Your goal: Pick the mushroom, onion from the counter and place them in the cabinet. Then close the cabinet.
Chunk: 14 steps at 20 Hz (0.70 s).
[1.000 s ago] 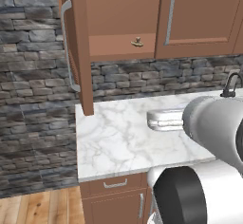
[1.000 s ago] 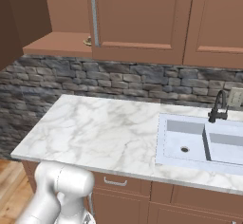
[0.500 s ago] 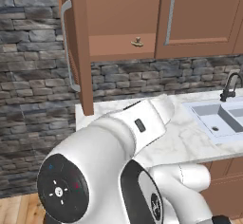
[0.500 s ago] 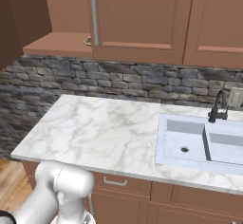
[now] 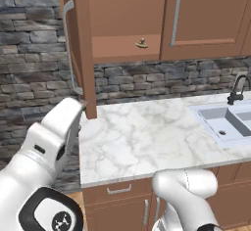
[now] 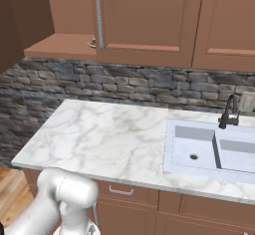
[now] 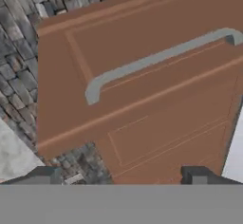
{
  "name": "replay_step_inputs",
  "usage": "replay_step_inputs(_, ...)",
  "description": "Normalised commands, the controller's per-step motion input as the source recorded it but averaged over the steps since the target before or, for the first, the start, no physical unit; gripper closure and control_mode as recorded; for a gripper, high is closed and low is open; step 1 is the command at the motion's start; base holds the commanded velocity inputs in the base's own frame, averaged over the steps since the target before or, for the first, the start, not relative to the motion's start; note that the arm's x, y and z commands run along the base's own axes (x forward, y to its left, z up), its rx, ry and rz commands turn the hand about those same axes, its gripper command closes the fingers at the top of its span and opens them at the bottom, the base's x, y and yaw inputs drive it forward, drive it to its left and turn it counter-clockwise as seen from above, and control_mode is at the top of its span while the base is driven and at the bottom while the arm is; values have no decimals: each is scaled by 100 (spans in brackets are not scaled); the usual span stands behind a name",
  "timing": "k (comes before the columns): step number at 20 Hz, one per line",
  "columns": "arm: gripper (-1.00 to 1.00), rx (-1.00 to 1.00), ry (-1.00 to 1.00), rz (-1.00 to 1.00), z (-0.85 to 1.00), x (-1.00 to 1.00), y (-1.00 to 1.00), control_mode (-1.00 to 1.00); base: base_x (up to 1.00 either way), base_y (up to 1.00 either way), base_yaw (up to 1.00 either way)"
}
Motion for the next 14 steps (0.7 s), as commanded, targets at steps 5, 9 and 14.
replay_step_inputs(5, -100, -44, -3, -10, 1, 98, 70, -100, 0, 0, 0)
replay_step_inputs(9, -100, -35, 0, -14, -16, 100, 77, -100, 0, 0, 0)
replay_step_inputs(14, -100, -29, 0, -15, -6, 100, 51, -100, 0, 0, 0)
